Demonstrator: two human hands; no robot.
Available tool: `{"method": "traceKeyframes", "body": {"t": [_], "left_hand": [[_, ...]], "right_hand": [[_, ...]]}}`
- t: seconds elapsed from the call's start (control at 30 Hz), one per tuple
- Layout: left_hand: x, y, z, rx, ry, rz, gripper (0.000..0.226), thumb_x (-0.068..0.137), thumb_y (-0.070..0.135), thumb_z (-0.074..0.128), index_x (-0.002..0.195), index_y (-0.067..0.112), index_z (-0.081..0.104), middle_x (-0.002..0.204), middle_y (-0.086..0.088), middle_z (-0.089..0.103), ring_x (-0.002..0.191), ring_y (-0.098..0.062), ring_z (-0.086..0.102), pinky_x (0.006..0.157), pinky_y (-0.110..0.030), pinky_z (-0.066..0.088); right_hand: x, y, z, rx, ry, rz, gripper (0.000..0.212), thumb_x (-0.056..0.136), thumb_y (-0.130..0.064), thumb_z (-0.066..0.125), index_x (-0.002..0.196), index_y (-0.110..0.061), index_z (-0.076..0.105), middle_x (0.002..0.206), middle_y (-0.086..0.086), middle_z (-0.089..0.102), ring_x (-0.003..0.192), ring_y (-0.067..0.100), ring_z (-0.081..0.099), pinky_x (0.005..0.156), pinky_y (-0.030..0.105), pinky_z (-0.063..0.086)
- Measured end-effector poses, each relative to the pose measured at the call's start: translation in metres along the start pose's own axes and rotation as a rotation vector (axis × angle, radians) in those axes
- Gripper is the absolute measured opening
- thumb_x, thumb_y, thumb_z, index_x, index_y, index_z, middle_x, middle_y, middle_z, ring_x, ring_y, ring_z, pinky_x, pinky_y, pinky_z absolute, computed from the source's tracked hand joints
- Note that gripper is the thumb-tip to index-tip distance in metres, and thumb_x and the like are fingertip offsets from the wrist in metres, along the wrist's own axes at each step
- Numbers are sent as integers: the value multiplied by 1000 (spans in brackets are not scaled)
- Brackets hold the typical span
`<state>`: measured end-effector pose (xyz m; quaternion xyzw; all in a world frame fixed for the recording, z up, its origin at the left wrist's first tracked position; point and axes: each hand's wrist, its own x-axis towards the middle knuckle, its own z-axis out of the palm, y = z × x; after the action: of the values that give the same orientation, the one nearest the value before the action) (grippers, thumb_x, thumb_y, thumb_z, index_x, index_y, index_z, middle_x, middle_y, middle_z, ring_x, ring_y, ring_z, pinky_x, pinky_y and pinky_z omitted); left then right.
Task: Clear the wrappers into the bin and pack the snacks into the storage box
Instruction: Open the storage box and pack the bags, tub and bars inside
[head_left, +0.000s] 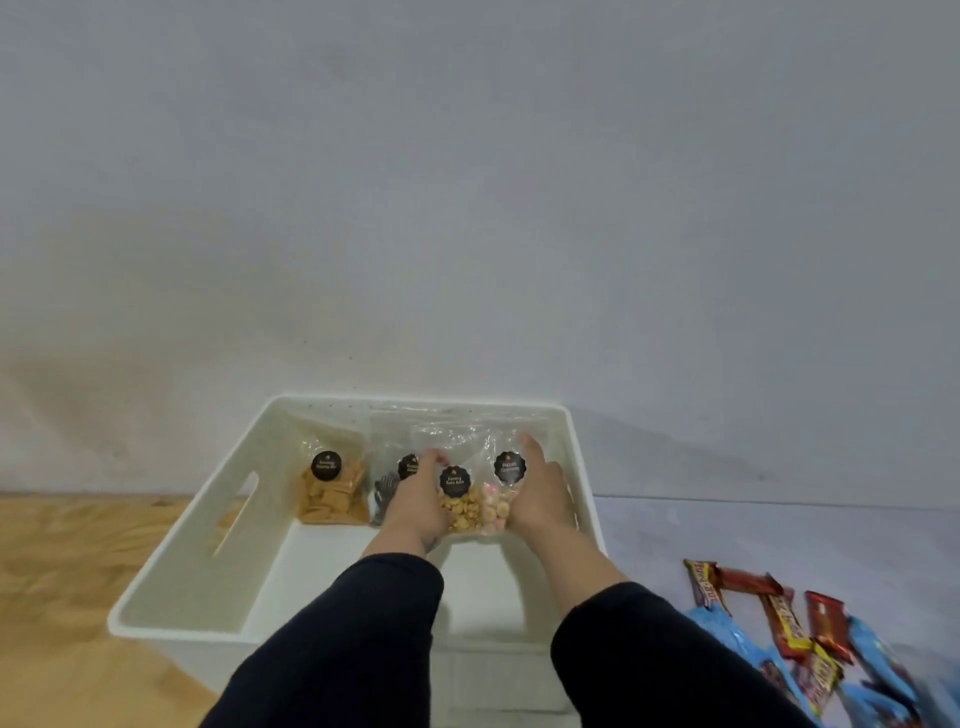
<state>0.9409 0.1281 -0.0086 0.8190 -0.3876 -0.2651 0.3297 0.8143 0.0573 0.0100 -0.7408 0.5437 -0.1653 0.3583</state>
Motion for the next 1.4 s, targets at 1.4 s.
{"method": "traceKeyframes", "body": {"t": [1.4], "left_hand": [[-135, 156, -2, 313, -21, 115, 38, 88, 11, 58, 125, 18, 55, 132, -7, 54, 117, -25, 55, 102, -38, 45]], "right_hand": [[-112, 3, -177, -167, -189, -193, 46, 92, -16, 59, 135, -15, 47, 141, 10, 47, 129, 24, 46, 100, 28, 38]]}}
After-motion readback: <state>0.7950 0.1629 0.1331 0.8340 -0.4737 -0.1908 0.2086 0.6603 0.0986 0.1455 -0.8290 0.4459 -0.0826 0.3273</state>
